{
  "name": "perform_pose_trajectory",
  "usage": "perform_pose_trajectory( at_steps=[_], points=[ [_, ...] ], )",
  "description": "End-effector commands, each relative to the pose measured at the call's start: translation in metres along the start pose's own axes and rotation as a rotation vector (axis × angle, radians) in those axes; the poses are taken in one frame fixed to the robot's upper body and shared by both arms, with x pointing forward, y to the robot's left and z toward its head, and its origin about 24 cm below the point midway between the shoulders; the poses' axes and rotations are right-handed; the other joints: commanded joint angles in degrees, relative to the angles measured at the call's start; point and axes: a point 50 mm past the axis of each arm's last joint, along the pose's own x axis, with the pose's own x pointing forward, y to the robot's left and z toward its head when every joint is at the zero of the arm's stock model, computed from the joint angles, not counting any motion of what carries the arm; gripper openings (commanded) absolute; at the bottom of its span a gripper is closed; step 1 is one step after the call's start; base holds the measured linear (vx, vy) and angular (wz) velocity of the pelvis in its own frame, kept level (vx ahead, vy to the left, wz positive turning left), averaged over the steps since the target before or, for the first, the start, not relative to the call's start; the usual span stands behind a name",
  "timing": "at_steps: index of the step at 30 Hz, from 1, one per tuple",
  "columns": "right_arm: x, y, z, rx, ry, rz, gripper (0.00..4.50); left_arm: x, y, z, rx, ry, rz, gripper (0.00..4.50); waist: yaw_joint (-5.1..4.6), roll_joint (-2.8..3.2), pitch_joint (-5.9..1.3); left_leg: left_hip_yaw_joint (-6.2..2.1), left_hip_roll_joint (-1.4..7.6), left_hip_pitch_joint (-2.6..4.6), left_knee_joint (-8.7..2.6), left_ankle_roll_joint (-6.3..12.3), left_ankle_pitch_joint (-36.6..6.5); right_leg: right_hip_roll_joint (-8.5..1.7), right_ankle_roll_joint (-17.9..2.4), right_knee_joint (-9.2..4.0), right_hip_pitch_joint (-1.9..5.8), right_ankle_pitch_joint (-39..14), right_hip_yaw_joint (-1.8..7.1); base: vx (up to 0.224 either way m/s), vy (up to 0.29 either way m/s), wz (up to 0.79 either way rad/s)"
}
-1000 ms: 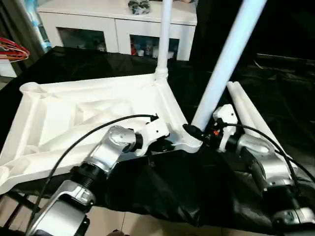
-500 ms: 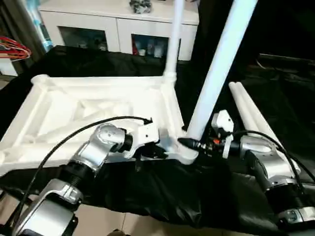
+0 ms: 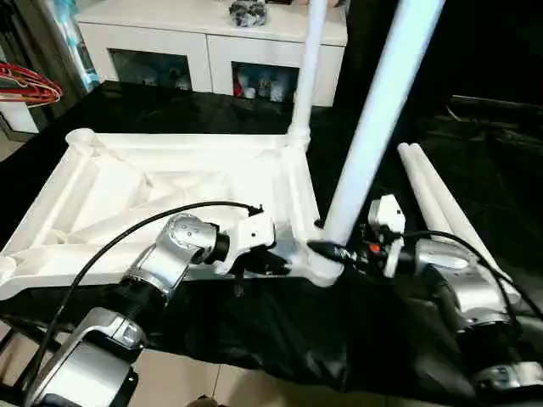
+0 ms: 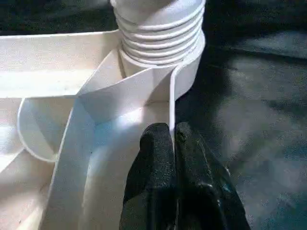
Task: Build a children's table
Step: Insert table leg to table base
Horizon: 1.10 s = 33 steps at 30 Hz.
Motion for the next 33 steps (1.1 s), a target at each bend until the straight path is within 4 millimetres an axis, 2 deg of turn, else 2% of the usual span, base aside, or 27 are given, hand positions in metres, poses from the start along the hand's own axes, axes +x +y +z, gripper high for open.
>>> perform_pose_trajectory(
  at_steps=[1,3,5,6,8,9,10,11,12,14,17,23,28,33],
  points=[
    [-0.006,-0.004,-0.039,0.126,0.137,-0.170,1.89,-0.005,0.020,0.027,0.024,-0.071,0.156,0.00,-0.55,0.44,-2.88,-1.89,2.37,1.26,-4.60,-1.49,-22.94,-4.43,-9.88,-5.66,1.75,-28.22,2.20,-0.054,0.009,-0.07],
    [-0.002,-0.011,-0.042,0.144,0.144,-0.273,1.89,-0.003,0.024,0.030,0.012,-0.063,0.207,0.00,-1.00,0.48,-2.81,-2.16,2.28,1.21,-4.65,-1.55,-23.75,-4.41,-8.35,-6.16,1.77,-31.18,1.89,-0.027,0.004,-0.03],
    [0.004,-0.016,-0.045,0.155,0.157,-0.367,1.89,0.000,0.028,0.035,-0.017,-0.066,0.271,0.00,-1.89,0.63,-2.68,-2.22,2.12,1.11,-4.57,-1.41,-24.69,-4.40,-7.56,-6.55,1.54,-32.99,1.68,0.000,0.000,0.00],
    [0.008,-0.018,-0.045,0.152,0.164,-0.421,1.89,0.003,0.031,0.039,-0.045,-0.070,0.322,0.00,-1.93,0.54,-2.75,-2.30,2.04,1.11,-4.50,-1.28,-24.64,-4.40,-7.36,-6.60,1.62,-33.23,1.58,0.000,0.000,0.00],
    [0.018,-0.022,-0.044,0.173,0.157,-0.512,1.89,0.009,0.037,0.045,-0.101,-0.072,0.439,0.00,-2.30,0.62,-2.78,-2.20,1.92,1.34,-4.27,-1.17,-24.34,-4.27,-7.46,-6.73,1.20,-33.27,1.47,0.000,0.000,0.00],
    [0.021,-0.022,-0.044,0.184,0.155,-0.546,1.89,0.011,0.040,0.047,-0.119,-0.069,0.488,0.00,-2.42,0.40,-2.82,-2.18,1.92,1.38,-4.21,-1.14,-24.37,-4.25,-7.60,-6.77,1.17,-33.18,1.41,0.000,0.000,0.00],
    [0.024,-0.023,-0.044,0.194,0.155,-0.570,1.89,0.013,0.041,0.048,-0.130,-0.068,0.522,0.00,-2.32,0.40,-2.92,-2.21,1.82,1.29,-4.22,-0.59,-23.83,-4.25,-7.68,-6.90,1.35,-32.44,1.33,0.000,0.000,0.00],
    [0.026,-0.023,-0.045,0.206,0.161,-0.590,1.89,0.015,0.042,0.049,-0.146,-0.071,0.544,0.00,-2.34,0.61,-3.15,-2.10,1.98,1.06,-4.33,-0.16,-22.65,-4.18,-8.37,-6.55,1.52,-29.47,1.51,0.000,0.000,0.00],
    [0.028,-0.023,-0.046,0.212,0.166,-0.600,1.89,0.016,0.043,0.050,-0.156,-0.073,0.554,0.00,-2.34,0.62,-3.09,-2.04,2.02,0.92,-4.40,0.15,-22.28,-4.15,-8.78,-6.61,1.49,-28.25,1.56,0.000,0.000,0.00],
    [0.030,-0.024,-0.047,0.210,0.175,-0.622,1.89,0.017,0.044,0.050,-0.157,-0.064,0.578,0.00,-2.33,0.46,-3.42,-1.86,2.10,0.33,-4.51,0.95,-19.63,-4.06,-10.61,-5.76,2.00,-21.53,1.80,0.000,0.000,0.00],
    [0.033,-0.024,-0.047,0.211,0.176,-0.644,1.89,0.017,0.043,0.049,-0.152,-0.052,0.582,0.00,-2.18,0.54,-3.58,-1.51,2.09,0.38,-4.26,1.85,-17.77,-4.14,-12.45,-5.36,2.06,-17.45,1.96,0.000,0.000,0.00],
    [0.039,-0.021,-0.047,0.189,0.196,-0.618,1.89,0.020,0.039,0.047,-0.137,-0.048,0.535,0.00,-2.01,0.68,-3.65,-1.35,2.14,0.23,-4.22,2.65,-15.60,-4.07,-13.50,-4.95,2.35,-14.80,1.99,0.000,0.000,0.00],
    [0.042,-0.022,-0.044,0.152,0.208,-0.595,1.89,0.024,0.033,0.049,-0.103,-0.060,0.474,0.00,-2.36,0.71,-3.39,-1.53,2.12,0.23,-4.47,1.78,-18.44,-4.13,-12.32,-5.42,2.27,-19.72,1.89,0.000,0.000,0.00],
    [0.043,-0.021,-0.041,0.144,0.215,-0.484,1.89,0.025,0.025,0.049,-0.069,-0.066,0.376,0.00,-2.41,0.58,-3.38,-1.58,2.24,0.34,-4.51,1.89,-19.39,-4.16,-12.28,-5.46,2.20,-20.08,1.95,0.000,0.000,0.00]
  ],
)
